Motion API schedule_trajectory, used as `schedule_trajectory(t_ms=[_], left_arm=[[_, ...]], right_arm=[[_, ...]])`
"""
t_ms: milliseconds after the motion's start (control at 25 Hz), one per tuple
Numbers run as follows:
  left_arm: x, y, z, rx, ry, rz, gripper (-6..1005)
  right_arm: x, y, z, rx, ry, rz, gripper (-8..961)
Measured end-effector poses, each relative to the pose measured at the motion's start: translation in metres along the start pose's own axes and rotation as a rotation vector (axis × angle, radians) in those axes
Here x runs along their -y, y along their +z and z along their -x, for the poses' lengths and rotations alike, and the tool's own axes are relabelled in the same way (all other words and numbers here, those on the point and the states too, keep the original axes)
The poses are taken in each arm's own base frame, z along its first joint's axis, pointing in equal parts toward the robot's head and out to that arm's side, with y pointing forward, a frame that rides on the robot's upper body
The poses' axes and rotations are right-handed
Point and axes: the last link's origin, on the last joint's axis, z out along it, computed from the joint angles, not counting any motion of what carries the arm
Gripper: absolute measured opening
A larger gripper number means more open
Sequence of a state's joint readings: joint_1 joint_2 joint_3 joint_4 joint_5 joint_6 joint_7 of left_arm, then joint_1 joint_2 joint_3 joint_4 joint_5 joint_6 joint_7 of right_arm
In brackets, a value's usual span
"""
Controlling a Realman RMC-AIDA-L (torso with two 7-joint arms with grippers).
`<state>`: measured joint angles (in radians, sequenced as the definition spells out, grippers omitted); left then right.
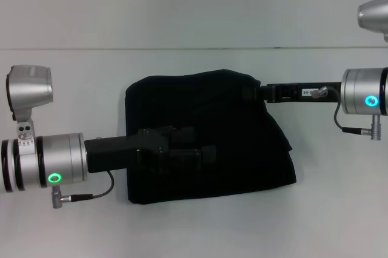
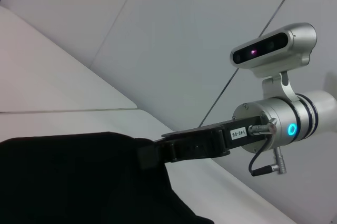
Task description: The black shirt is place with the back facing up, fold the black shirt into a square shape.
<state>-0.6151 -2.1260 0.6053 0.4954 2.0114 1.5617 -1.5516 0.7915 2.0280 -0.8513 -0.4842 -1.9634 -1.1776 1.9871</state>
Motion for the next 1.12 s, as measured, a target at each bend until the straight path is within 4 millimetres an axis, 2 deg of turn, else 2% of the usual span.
schedule_trajectory(t_ms=[320,680,920,1120], left_arm=[[0.001,0.001,-0.001,0.000,-0.010,-0.003,928],[0.002,0.003,-0.001,0.001,-0.012,-0.009,926],[0.008,0.004,-0.002,0.002,-0.012,-0.055,924],[0.021,0.005,-0.008,-0.028,-0.021,-0.139,923]], right_arm=[[0.003,-0.006,0.001,-0.005,-0.017,-0.010,57],[0.020,-0.008,-0.023,-0.048,0.022,-0.088,77],[0.030,-0.011,-0.037,-0.063,0.069,-0.126,90],[0.033,-0.016,-0.034,-0.048,0.059,-0.139,102]])
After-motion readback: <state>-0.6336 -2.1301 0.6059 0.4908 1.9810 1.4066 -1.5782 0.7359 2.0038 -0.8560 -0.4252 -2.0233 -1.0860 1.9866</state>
